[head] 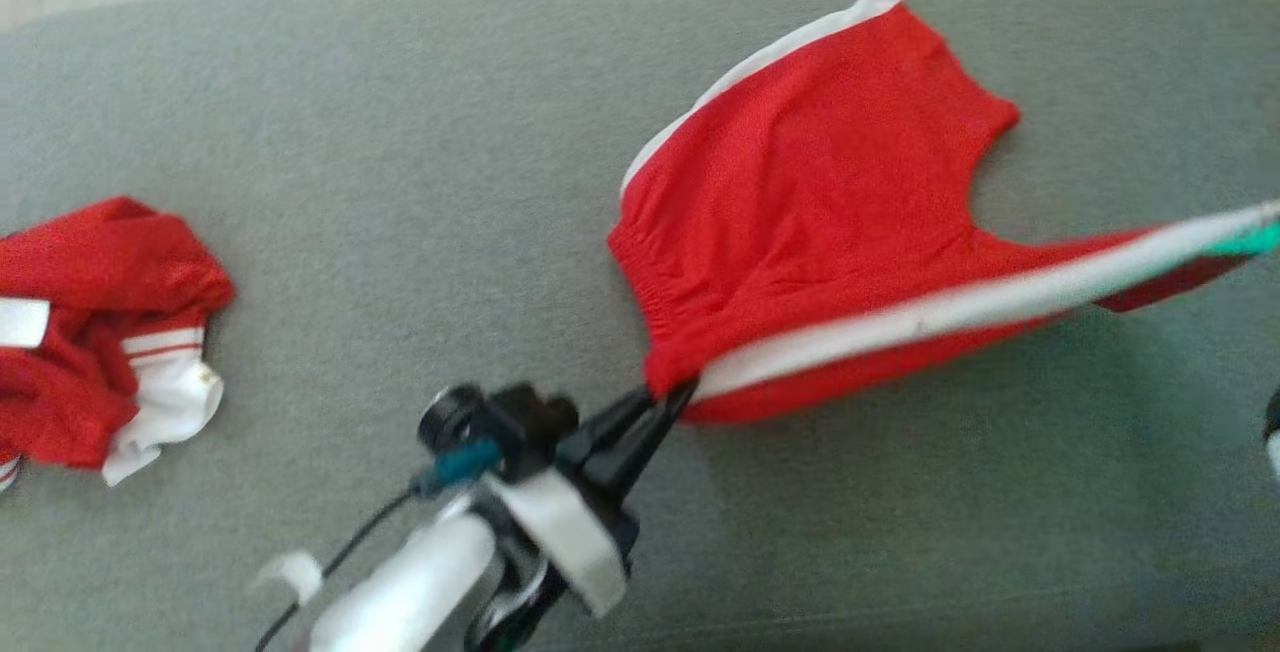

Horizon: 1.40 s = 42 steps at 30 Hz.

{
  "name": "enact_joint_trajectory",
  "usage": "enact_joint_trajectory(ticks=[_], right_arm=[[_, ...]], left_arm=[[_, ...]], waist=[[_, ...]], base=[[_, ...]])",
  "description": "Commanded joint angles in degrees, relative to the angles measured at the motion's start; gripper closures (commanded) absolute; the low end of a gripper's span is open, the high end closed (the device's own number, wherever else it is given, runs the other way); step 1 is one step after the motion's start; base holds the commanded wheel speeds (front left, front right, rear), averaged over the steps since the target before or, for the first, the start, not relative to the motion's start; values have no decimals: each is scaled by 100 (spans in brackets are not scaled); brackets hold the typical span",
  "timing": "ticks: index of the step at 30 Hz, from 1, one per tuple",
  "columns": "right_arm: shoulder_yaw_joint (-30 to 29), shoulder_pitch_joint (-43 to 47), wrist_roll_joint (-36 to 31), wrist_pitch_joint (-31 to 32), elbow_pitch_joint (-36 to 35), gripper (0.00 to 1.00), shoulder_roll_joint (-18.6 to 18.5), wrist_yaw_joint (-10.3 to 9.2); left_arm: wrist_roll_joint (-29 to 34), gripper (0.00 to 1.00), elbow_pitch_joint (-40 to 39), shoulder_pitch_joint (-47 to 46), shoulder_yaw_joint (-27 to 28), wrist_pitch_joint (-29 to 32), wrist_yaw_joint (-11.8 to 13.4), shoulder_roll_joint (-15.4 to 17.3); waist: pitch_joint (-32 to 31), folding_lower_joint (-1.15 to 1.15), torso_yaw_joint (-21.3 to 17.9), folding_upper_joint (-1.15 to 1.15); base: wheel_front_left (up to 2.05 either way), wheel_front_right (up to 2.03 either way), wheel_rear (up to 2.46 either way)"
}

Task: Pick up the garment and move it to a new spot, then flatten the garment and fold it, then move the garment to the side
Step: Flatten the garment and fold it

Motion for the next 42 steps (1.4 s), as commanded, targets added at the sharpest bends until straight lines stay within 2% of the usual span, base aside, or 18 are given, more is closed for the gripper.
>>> enact_joint_trajectory(ticks=[1,9,18,23,28,29,30,31,32,33,34,39,42], right_arm=[[-27,-535,-49,186,16,100,-296,39],[229,-1925,-342,690,855,100,-612,39],[1274,-3668,-600,1215,1907,100,-1197,39],[1896,-4524,-575,1330,2594,100,-1262,39],[2341,-5188,-413,1145,3388,100,-1119,39],[2426,-5279,-359,1102,3519,81,-1082,39],[2491,-5361,-289,1021,3616,54,-1045,39],[2502,-5437,-205,922,3743,0,-1004,39],[2553,-5498,-135,823,3822,0,-974,39],[2632,-5542,-62,713,3855,0,-963,39],[2692,-5564,14,614,3898,0,-966,39],[3100,-5362,422,345,3891,0,-1081,39],[3281,-5091,681,329,3891,0,-1150,39]], left_arm=[[-278,100,-13,-489,280,-32,-29,-144],[-1164,100,473,-1409,248,-8,-38,-547],[-2194,100,1165,-2434,72,167,-39,-844],[-2451,100,1688,-2886,-51,186,-39,-965],[-2648,100,2020,-3150,-241,180,-39,-1034],[-2699,100,2068,-3176,-268,170,-39,-1044],[-2735,89,2103,-3204,-306,157,-39,-1051],[-2770,70,2132,-3230,-353,146,-39,-1058],[-2802,56,2155,-3254,-399,133,-39,-1064],[-2829,13,2178,-3276,-438,117,-39,-1068],[-2848,0,2209,-3293,-462,96,-39,-1072],[-2706,0,2367,-3235,-396,-12,-13,-1080],[-2253,0,2110,-3051,31,-28,272,-1037]], waist=[[175,1,206,0],[661,1,651,0],[1196,1,1086,0],[1439,1,1203,0],[1579,1,1305,0],[1598,1,1318,0],[1612,1,1327,0],[1622,1,1334,0],[1629,1,1339,0],[1631,1,1341,0],[1622,1,1340,0],[1425,1,1251,0],[1268,1,1165,0]], base=[[0,0,0],[0,0,0],[0,0,0],[0,0,0],[0,0,0],[0,0,0],[0,0,0],[0,0,0],[0,0,0],[0,0,0],[0,0,0],[0,0,0],[0,0,0]])
